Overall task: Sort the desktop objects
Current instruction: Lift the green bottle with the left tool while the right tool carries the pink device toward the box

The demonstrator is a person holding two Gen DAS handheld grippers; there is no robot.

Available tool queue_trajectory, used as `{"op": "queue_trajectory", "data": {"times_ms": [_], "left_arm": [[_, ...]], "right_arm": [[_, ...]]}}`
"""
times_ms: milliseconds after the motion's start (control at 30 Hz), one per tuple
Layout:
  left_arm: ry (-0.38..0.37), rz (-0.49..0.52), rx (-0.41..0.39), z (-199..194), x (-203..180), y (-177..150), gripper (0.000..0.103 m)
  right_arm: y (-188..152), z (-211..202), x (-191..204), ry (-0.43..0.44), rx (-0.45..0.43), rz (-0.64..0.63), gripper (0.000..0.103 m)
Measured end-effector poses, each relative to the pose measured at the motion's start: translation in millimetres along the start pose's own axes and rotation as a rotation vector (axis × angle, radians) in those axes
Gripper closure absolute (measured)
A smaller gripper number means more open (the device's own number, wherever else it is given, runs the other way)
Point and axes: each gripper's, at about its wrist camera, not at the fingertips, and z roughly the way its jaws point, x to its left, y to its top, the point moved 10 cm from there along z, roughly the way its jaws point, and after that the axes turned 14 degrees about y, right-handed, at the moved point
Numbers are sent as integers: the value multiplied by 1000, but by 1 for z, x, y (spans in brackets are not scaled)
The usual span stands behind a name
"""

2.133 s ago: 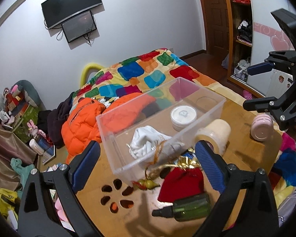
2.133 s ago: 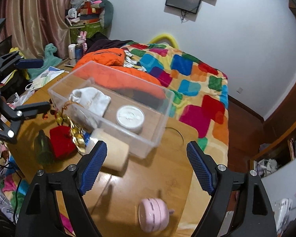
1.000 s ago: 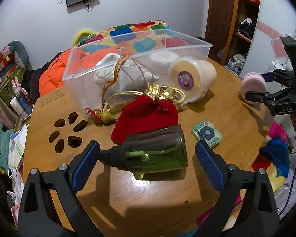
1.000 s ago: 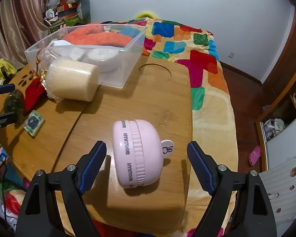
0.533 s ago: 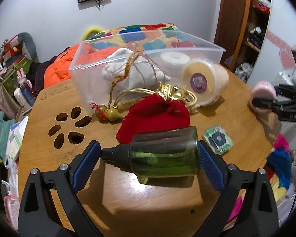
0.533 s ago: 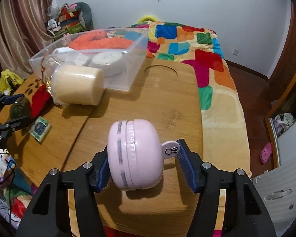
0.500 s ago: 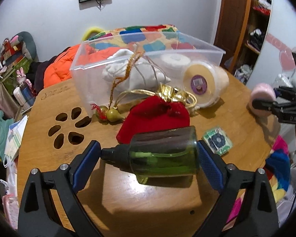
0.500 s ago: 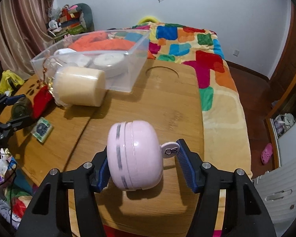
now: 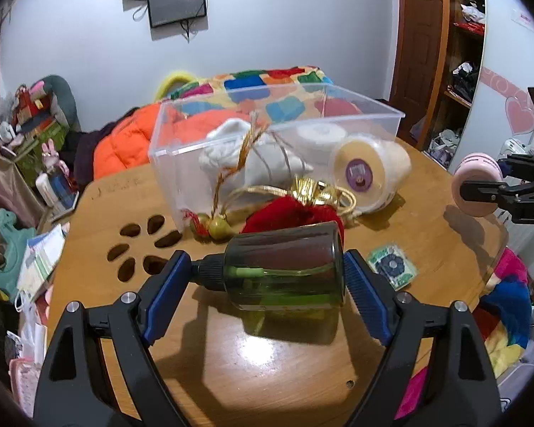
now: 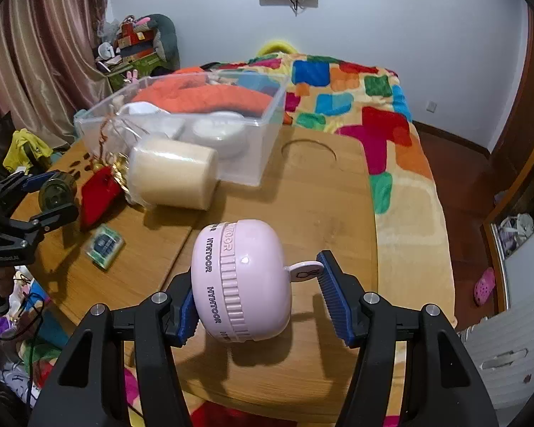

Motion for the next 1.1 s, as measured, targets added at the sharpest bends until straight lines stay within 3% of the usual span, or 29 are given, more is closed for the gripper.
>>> {"op": "queue_trajectory", "data": {"times_ms": [700,1100], "left_arm": [[-3,-32,-86,-23,24,55,17],[5,-18,-102,-22,42,84,17]], "right_arm": [[53,-23,44,82,-78,-70,47],[85,-26,47,72,-90,-125,47]]}}
